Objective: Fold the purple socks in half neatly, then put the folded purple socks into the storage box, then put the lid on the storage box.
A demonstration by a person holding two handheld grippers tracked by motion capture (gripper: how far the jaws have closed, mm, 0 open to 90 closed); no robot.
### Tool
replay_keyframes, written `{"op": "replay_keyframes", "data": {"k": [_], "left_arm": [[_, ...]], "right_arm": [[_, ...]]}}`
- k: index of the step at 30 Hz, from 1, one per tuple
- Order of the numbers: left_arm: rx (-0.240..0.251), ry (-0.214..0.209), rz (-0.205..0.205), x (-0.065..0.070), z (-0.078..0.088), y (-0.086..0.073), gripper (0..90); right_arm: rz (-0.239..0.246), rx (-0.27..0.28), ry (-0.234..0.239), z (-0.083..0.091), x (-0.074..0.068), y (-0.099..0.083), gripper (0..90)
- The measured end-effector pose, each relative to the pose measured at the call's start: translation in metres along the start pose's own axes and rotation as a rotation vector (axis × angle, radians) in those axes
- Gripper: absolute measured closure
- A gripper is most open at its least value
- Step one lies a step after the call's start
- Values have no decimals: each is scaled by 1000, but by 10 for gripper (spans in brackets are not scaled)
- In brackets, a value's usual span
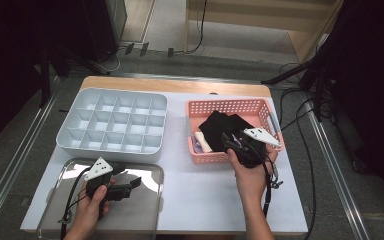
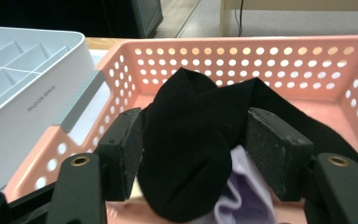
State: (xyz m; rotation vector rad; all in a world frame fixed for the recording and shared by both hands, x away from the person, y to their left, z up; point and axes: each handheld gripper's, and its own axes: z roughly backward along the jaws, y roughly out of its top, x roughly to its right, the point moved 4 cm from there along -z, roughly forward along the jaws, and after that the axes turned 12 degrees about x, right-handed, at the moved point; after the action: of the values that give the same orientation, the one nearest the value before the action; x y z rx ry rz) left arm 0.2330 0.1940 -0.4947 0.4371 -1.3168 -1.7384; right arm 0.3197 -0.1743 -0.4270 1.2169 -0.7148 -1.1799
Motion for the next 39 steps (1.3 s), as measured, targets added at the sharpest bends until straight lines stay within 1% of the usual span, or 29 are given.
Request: {"op": "replay_keyframes", "data": {"k": [4,8,10,13,18,22,25,26,28,32,33,34,35,37,39], "left_arm": [[1,0,0,0,0,0,209],[-2,-1,2,0,0,0,211],[-2,-8,3,0,-1,0,212],[0,-6,3,0,-1,0,212],[0,-10,7,0,-1,0,215],[1,-9,8,0,-1,0,215],[2,-9,9,0,-1,0,215],[-1,-9,11,0,0,0,215],[1,-8,11,0,0,0,215],[-1,-9,11,-1,-1,0,216],[-1,-9,11,-1,-1,0,216],[1,-8,11,0,0,0,217],[0,-9,11,0,-1,0,216],[-1,-9,11,-1,0,0,217],[-1,-8,11,-1,-1,0,217]], "right_arm": [[11,-9,2,-13,2,3,382],[-8,-34,-9,-25,4,3,383],[-18,-42,-7,-30,6,2,382],[-27,-58,-8,-38,7,0,382],[-24,-83,-7,-50,6,-1,381],[-4,-98,-21,-59,5,-2,381],[-19,-116,-28,-63,6,-2,394],[-23,-130,-33,-63,6,-2,403],[-47,-165,-38,-65,8,-2,415],[-62,-234,-38,-66,8,-8,388],[-74,-263,-52,-65,8,-11,386],[-92,-274,-50,-65,8,-13,387],[-101,-278,-46,-65,9,-15,384],[-86,-285,-63,-66,11,-19,344],[-89,-288,-80,-68,13,-22,340]]}}
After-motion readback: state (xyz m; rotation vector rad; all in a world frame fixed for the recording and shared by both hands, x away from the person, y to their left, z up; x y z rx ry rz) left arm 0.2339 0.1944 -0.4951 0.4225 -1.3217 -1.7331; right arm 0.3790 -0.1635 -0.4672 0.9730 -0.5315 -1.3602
